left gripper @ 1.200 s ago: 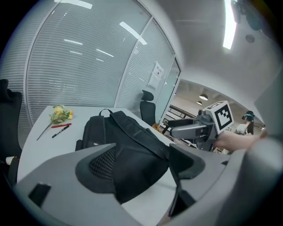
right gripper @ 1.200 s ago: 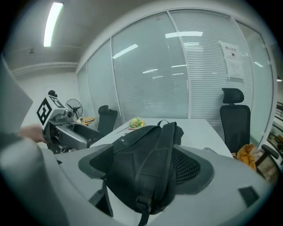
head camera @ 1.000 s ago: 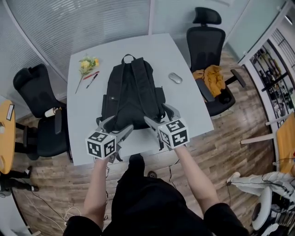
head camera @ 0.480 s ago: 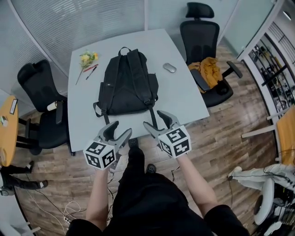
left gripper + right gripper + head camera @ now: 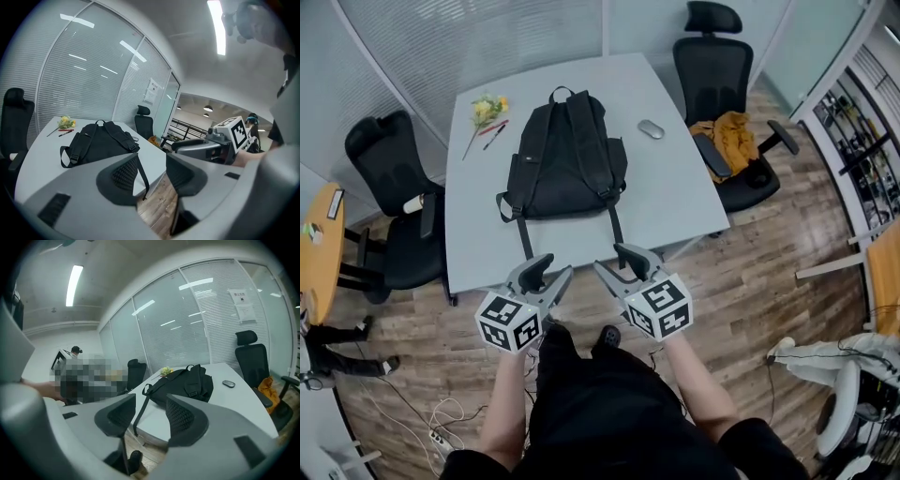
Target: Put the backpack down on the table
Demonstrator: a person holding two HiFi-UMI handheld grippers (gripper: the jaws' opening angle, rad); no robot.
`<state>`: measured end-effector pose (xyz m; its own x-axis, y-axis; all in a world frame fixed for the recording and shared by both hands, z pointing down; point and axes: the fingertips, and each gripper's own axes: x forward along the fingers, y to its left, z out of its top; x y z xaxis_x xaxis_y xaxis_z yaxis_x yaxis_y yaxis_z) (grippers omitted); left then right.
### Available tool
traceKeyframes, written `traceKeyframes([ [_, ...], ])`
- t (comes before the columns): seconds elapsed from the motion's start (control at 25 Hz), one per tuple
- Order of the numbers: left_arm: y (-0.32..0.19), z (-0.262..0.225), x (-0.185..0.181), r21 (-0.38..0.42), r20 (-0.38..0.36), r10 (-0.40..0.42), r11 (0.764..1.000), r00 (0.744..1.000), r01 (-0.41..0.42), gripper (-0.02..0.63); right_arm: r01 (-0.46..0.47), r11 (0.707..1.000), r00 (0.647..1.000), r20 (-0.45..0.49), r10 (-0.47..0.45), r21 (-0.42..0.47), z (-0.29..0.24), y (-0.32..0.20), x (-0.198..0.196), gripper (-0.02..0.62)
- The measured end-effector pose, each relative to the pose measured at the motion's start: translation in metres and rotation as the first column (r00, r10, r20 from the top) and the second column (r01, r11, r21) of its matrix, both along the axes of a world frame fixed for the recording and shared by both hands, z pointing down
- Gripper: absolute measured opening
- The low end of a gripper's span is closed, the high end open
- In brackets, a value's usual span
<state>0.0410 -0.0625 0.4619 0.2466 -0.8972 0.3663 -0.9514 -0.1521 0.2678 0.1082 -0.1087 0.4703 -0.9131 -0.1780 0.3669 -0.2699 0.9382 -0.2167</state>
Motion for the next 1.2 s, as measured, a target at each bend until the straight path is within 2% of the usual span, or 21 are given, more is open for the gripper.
traceKeyframes([
  [0.44, 0.042, -0.030, -0.012, 0.087, 0.037, -0.019, 0.996, 0.999, 0.016, 0.086, 0.027, 0.999, 0.998, 0.051, -0.029, 0.039, -0.031, 0.043, -0.013, 0.167],
  [0.68, 0.058, -0.039, -0.021, 0.116, 0.040, -0.030, 0.993, 0.999, 0.025, 0.028, 0.022, 0.999, 0.999, 0.045, -0.024, 0.036, -0.032, 0.057, -0.020, 0.144],
  [1.2, 0.068, -0.034, -0.019, 0.106, 0.025, -0.007, 0.994, 1.000, 0.005, 0.026, -0.023, 0.999, 0.998, 0.052, 0.021, 0.037, -0.035, 0.064, -0.008, 0.040],
])
